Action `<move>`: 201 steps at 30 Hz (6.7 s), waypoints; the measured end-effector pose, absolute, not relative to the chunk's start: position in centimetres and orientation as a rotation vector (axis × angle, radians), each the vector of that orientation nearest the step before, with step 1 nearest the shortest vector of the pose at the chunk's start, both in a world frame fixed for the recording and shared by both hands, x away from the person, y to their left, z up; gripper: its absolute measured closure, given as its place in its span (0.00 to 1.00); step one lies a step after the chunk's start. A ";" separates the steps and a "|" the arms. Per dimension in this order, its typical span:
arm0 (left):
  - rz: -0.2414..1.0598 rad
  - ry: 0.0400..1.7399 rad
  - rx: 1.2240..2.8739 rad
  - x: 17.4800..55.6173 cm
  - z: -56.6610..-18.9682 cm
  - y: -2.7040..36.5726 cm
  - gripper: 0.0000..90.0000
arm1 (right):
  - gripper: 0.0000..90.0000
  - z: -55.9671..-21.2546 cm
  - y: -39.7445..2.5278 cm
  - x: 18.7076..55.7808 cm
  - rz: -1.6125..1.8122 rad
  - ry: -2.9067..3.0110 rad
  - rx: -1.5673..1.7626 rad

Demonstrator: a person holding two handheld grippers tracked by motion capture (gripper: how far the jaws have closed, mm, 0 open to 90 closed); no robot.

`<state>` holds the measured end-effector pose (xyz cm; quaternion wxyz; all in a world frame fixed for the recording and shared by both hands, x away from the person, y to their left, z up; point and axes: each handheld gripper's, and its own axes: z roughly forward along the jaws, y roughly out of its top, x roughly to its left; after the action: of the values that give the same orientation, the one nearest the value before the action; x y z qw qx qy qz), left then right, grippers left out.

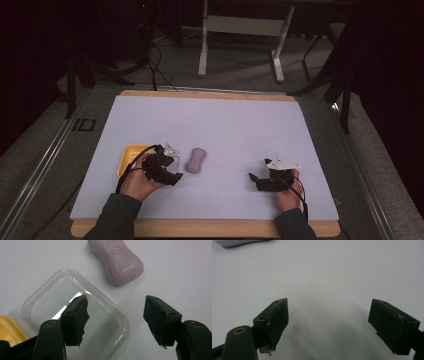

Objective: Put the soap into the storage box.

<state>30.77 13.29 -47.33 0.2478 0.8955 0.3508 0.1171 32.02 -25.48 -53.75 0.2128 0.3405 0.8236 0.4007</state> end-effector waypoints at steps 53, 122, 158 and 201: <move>0.268 0.977 2.470 34.0 -46.1 9.4 0.40 | 0.18 -53.7 -25.4 31.9 1.111 2.286 0.940; 0.204 1.197 2.516 38.5 -50.0 5.4 0.16 | 0.18 -53.7 -25.4 31.9 1.111 2.289 0.927; 0.112 1.220 2.657 40.4 -50.0 4.9 0.54 | 0.18 -53.7 -25.3 31.9 1.105 2.294 0.925; 0.061 1.136 2.773 41.0 -49.6 4.6 0.55 | 0.18 -53.8 -25.3 31.9 1.094 2.301 0.911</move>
<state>41.04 4.59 -49.60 0.0718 0.9228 0.3780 0.0203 31.85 -25.27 -53.75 0.2164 0.3287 0.8302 0.3948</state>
